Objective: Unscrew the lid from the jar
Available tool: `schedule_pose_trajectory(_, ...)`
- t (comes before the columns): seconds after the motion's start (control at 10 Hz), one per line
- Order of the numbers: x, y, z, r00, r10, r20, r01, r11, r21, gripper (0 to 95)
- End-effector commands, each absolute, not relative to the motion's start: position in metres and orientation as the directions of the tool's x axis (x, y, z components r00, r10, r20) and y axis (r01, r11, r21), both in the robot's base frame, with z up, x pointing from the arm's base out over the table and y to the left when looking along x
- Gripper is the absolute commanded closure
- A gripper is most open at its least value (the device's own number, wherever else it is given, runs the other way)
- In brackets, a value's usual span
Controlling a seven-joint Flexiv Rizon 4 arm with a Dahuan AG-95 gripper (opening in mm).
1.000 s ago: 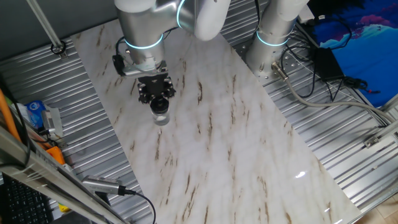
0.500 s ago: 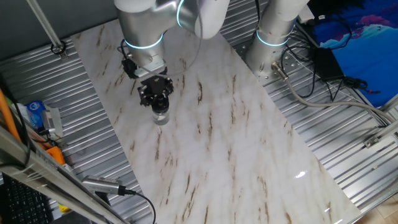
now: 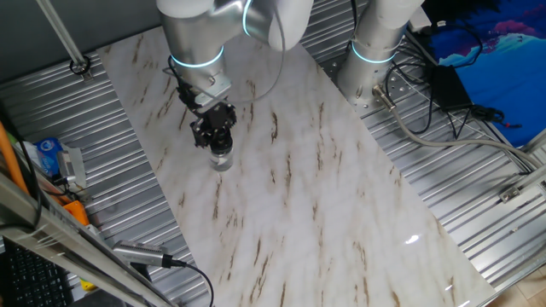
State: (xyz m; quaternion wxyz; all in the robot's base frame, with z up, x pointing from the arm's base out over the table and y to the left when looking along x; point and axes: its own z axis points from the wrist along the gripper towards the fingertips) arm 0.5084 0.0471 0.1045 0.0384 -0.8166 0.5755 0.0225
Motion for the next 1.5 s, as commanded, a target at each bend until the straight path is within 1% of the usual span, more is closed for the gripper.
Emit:
schedule_pose_trajectory(0.1, 0.5073, 0.0473, 0.1024, 0.404, -0.911, -0.082, -0.915, -0.402, -0.04, 95.0)
schedule_pose_trajectory(0.3, 0.5067, 0.0474, 0.102, 0.433, -0.897, -0.084, -0.901, -0.431, -0.039, 95.0)
schedule_pose_trajectory(0.8, 0.5066, 0.0473, 0.1025, 0.598, -0.798, -0.082, -0.802, -0.596, -0.05, 95.0)
schedule_pose_trajectory(1.1, 0.5066, 0.0473, 0.1025, 0.656, -0.751, -0.075, -0.754, -0.654, -0.056, 95.0)
schedule_pose_trajectory(1.3, 0.5066, 0.0473, 0.1026, 0.655, -0.752, -0.076, -0.756, -0.652, -0.055, 95.0)
schedule_pose_trajectory(1.5, 0.5066, 0.0473, 0.1027, 0.62, -0.782, -0.063, -0.785, -0.619, -0.041, 95.0)
